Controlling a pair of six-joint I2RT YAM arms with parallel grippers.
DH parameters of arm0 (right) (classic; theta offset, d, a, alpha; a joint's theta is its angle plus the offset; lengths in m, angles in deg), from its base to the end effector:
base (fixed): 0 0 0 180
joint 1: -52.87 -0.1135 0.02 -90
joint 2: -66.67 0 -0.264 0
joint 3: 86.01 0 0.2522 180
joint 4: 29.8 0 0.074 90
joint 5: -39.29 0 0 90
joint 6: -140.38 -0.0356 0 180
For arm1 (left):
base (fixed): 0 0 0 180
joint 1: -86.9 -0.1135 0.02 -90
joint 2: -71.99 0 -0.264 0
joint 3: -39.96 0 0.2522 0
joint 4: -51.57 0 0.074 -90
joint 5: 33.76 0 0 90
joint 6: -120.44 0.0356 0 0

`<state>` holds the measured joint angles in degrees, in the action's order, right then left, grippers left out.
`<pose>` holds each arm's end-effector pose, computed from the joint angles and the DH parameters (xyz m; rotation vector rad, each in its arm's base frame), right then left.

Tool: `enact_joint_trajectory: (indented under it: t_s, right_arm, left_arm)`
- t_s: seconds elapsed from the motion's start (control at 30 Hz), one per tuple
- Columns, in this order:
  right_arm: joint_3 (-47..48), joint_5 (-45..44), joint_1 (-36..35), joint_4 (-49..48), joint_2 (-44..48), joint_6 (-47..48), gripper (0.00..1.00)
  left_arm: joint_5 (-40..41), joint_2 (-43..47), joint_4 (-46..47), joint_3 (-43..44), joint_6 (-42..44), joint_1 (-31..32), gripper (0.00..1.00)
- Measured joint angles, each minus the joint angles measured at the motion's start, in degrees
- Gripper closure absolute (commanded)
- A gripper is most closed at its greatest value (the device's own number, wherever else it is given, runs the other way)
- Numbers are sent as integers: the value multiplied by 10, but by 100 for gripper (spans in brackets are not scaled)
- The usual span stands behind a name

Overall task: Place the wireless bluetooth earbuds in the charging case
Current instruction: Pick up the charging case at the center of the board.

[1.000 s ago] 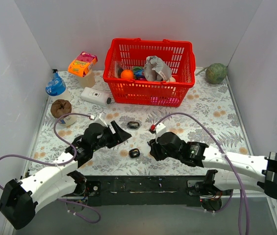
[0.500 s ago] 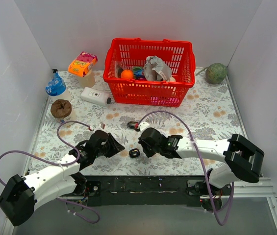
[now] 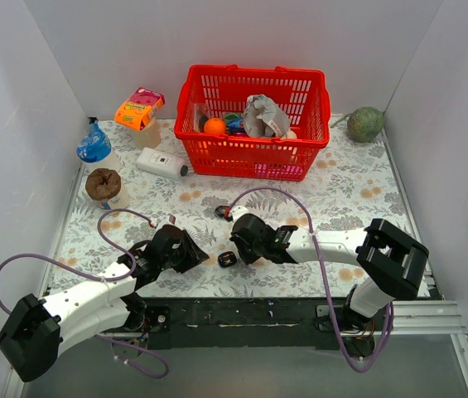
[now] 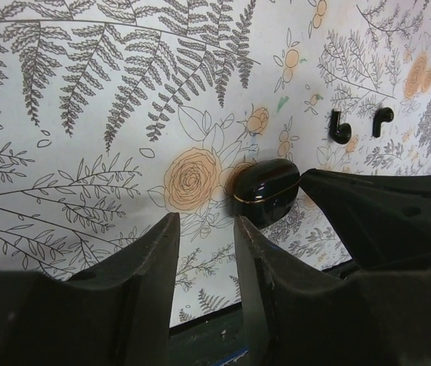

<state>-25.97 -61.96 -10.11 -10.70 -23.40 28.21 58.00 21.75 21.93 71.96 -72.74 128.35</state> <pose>0.1470 0.2730 0.1689 -0.7710 2.3309 0.4405 0.1238 -0.1079 0.1562 -1.4104 2.3285 -0.9860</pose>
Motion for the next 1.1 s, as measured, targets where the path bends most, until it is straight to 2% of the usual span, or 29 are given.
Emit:
enact_joint_trajectory:
  t_s: [0.23,0.67,0.77,0.8,0.87,0.9,1.0,1.1]
  right_arm:
    - [0,19,0,-21,-11,1,99]
    - [-18,50,-5,-63,-14,-4,99]
    - [-20,56,-7,-66,-14,-4,99]
    - [-21,56,-7,-66,-13,-5,98]
    - [-21,53,-8,-57,-9,-12,89]
    - [-22,47,-8,-46,-3,-18,79]
    - [-28,19,-9,-7,32,-37,64]
    - [-35,-9,-9,37,91,-50,58]
  left_arm:
    - [0,-8,0,0,-4,0,52]
    - [1,-19,2,-2,-8,0,41]
    - [1,-25,5,-2,-7,0,37]
    - [1,-26,7,-2,-7,0,32]
    - [1,-29,13,-2,-4,0,26]
    - [0,-30,15,0,-2,0,17]
    - [2,-42,17,15,9,3,9]
    - [18,-73,4,42,23,14,6]
